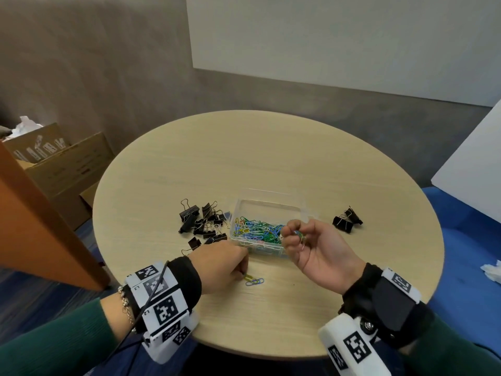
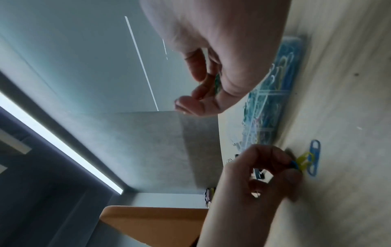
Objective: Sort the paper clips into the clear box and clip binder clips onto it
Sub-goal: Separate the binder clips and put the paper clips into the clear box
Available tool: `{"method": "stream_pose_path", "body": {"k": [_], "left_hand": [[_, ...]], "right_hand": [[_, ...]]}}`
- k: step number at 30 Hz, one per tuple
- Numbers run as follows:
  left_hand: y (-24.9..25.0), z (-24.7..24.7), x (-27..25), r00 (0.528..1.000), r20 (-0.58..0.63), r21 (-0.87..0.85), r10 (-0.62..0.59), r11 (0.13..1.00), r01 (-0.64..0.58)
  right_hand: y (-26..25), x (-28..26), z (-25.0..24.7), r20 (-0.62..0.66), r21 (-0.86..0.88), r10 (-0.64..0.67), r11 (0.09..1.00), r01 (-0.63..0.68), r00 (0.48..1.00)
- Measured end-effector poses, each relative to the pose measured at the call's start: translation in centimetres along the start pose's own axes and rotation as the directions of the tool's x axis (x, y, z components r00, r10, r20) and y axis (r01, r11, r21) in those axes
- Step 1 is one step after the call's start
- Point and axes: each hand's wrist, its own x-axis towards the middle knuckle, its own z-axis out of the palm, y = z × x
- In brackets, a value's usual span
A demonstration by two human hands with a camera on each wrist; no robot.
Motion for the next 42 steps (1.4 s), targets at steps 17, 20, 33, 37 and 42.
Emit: {"method": "stream_pose_path", "body": {"k": [17,20,33,37,42], "left_hand": [[-0.3,-1.4,-0.6,0.989,-0.136,-0.053,0.050,0.997,-0.057],[-0.5,-3.1,-0.2,0.969,-0.245,-0.094,0.013,0.995,-0.037],[-0.3,-3.7,3.2,0.969,-0.247,0.050,-0.020,0.998,0.034],[-0.3,-3.2,2.4,0.944,-0.329,0.115,-0.002,0.993,0.042],[-1.4,-3.0,0.8,0.924,-0.381,0.154,0.000,0.986,0.063]], "right_hand": [[-0.4,1.1,-0.2,0.255,-0.928,-0.520,0.105,0.358,0.815],[0.4,0.2,0.4,0.394,-0.917,-0.515,-0.172,0.359,0.761],[4.2,0.6,-0.3,0.260,-0.794,0.098,-0.544,0.271,0.961],[3.5,0.4,-0.5,0.247,-0.762,0.148,-0.581,0.287,0.958],[0.0,0.6,-0.3,0.384,-0.847,-0.117,-0.439,0.299,0.916]]}}
